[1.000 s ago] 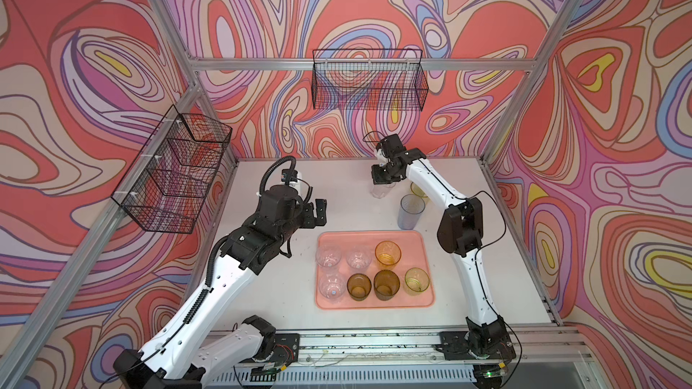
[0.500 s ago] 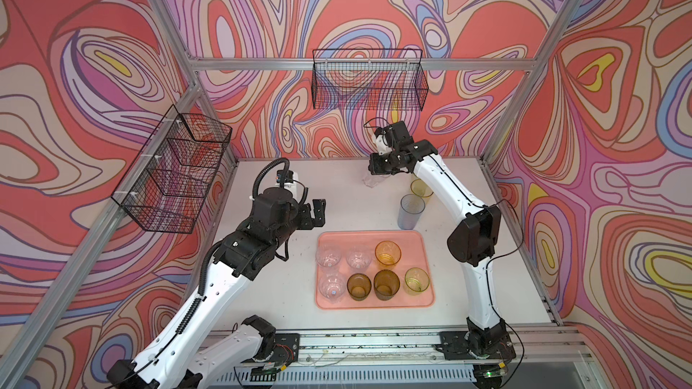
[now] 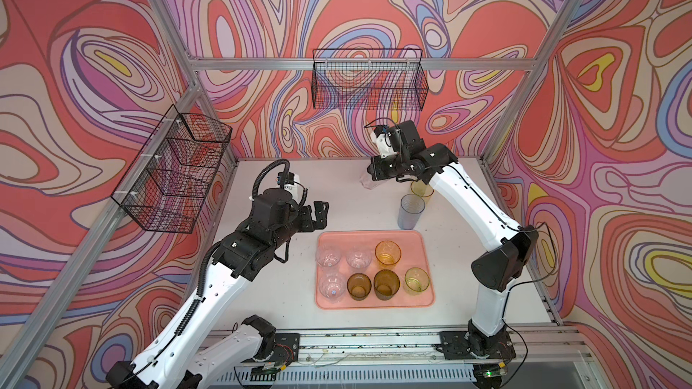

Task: Place the glasses into the tray
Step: Pick up the glass from the top-center of the table, then place the glass on the tray.

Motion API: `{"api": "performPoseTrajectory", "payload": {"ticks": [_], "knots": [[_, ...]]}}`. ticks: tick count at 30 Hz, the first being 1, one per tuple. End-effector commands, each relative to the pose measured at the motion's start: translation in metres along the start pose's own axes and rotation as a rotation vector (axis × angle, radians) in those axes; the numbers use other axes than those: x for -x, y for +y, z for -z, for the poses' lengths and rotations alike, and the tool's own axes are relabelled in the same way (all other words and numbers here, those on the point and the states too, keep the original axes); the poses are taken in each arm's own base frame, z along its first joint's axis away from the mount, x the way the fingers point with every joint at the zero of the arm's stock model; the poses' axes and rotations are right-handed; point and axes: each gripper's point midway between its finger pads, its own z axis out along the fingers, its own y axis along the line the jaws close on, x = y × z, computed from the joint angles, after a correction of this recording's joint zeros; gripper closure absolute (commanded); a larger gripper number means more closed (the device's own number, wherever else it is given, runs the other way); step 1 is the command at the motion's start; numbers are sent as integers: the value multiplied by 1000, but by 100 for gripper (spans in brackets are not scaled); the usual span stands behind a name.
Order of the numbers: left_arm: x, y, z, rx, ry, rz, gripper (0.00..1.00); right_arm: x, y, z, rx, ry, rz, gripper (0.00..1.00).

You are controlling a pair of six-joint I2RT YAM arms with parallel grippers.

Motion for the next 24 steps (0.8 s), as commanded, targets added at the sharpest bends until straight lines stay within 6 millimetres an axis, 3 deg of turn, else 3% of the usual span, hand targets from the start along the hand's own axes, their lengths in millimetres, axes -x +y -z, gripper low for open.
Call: {"api": "performPoseTrajectory", "payload": {"ticks": [1,2,11,24], "knots": [[-15,1,6,-26,46,23,0,-3,1,16,-11,-39,-8,100],[-18,0,6,-33,51,26,0,-3,3,29,-5,-60,-8,100],[-40,-2,5,-85,105,34,0,-39,-2,63,-12,-55,-28,100],[-48,-10,-1,-142,126,84,0,-75,-15,111,-57,-79,-46,100]]}}
